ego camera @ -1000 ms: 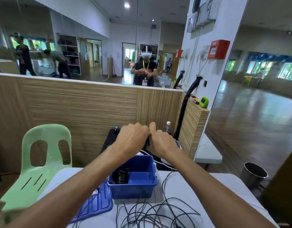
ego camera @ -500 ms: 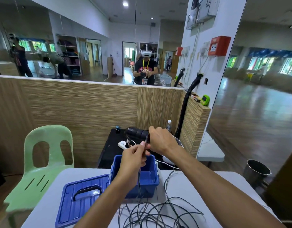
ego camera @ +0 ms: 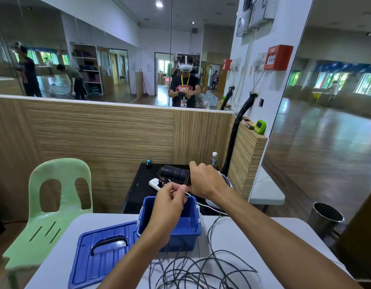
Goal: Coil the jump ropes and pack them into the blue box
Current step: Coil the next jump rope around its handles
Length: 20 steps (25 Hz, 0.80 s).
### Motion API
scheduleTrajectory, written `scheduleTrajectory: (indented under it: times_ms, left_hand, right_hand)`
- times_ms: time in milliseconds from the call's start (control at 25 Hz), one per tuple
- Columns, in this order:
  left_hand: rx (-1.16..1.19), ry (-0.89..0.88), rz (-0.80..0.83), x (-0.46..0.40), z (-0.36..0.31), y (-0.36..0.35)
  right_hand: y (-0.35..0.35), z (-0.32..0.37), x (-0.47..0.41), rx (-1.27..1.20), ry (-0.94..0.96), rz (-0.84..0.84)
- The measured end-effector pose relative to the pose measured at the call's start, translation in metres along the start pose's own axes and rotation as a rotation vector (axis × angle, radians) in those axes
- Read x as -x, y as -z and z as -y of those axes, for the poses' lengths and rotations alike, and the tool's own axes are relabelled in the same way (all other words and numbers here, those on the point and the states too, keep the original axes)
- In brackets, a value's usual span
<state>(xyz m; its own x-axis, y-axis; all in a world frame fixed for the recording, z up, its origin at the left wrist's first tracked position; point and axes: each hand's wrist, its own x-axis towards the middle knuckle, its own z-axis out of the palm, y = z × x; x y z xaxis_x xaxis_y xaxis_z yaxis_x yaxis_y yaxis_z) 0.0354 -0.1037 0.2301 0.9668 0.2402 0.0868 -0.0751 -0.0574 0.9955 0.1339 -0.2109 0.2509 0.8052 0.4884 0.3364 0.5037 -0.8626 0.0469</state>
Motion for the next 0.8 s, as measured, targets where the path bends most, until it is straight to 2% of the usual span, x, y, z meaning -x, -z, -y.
scheduleTrajectory:
  times_ms: [40,80,160,240,320,400,520,560,640,800]
  left_hand:
    - [0.008,0.026,0.003,-0.002,-0.004,0.002]
    - [-0.1,-0.023,-0.02,-0.006,-0.006,0.005]
    - [-0.501,-0.229,-0.083,-0.016,-0.008,0.013]
    - [-0.71,-0.347,-0.127,-0.02,-0.009,0.017]
    - [-0.669,-0.39,-0.175,-0.018,-0.007,0.014]
    - [-0.503,-0.354,-0.171,-0.011,0.0,0.006]
    - [0.022,-0.045,-0.005,-0.004,0.005,-0.001]
    - [0.105,0.02,0.037,-0.002,0.006,-0.001]
    - [0.028,0.024,0.07,0.001,0.009,-0.005]
    - [-0.251,-0.094,0.051,0.0,0.008,-0.014]
  right_hand:
    - [-0.001,-0.001,0.0,-0.01,0.001,-0.002]
    - [-0.003,-0.001,-0.001,-0.023,0.0,-0.004]
    - [-0.003,-0.002,-0.001,-0.031,0.003,-0.016]
    - [-0.004,-0.003,-0.001,0.026,0.021,-0.05]
    - [-0.005,-0.003,-0.002,0.082,0.025,-0.094]
    - [-0.005,-0.003,-0.004,0.045,0.009,-0.117]
    - [-0.005,-0.004,-0.005,-0.032,-0.023,-0.128]
    - [-0.005,-0.004,-0.005,-0.04,-0.032,-0.122]
    - [-0.009,-0.004,-0.002,-0.02,-0.034,-0.088]
    - [-0.011,0.001,0.001,0.024,-0.022,0.029]
